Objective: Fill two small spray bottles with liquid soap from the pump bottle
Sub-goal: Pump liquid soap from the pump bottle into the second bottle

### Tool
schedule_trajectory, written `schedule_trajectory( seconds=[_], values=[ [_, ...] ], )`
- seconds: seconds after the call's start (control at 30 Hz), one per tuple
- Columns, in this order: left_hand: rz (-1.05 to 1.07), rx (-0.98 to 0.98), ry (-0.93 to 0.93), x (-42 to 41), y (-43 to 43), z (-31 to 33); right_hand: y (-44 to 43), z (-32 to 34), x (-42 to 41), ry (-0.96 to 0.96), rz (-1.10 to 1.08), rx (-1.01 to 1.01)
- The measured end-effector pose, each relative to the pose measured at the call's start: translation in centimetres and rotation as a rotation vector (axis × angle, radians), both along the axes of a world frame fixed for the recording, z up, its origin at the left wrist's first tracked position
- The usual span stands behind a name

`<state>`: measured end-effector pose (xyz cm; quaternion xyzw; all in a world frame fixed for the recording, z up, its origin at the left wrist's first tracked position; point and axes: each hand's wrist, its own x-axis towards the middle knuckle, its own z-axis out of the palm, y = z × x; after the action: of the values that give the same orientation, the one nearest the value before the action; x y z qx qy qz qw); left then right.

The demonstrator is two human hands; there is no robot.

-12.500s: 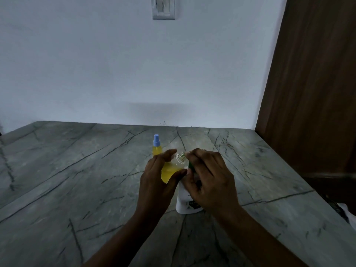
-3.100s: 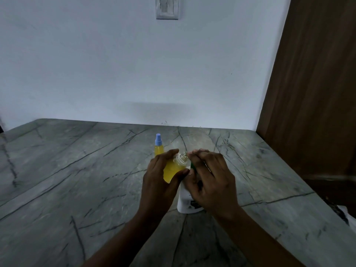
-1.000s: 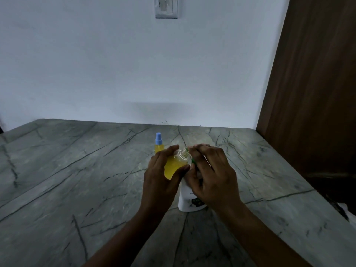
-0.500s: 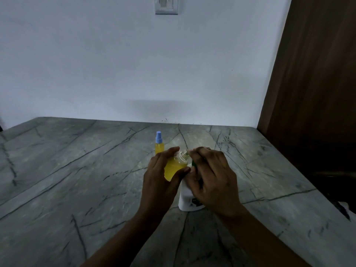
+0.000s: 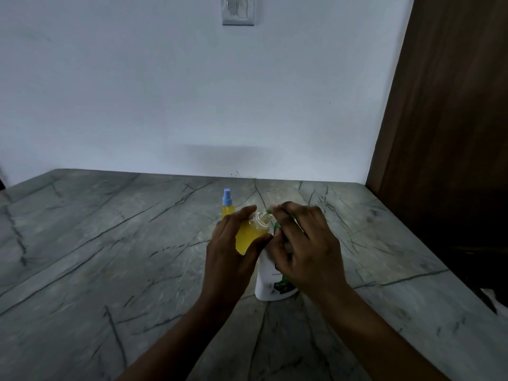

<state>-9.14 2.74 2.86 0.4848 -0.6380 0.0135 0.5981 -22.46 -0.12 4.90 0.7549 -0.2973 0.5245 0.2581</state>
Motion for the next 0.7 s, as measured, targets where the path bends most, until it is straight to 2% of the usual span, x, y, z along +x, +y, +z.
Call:
schedule_trajectory(
  seconds=[0.7],
  values=[
    [-0.011,0.042,0.011,0.2,0.1,-0.3,-0.5,-1.2,0.1,0.010,0.005,-0.058]
  ],
)
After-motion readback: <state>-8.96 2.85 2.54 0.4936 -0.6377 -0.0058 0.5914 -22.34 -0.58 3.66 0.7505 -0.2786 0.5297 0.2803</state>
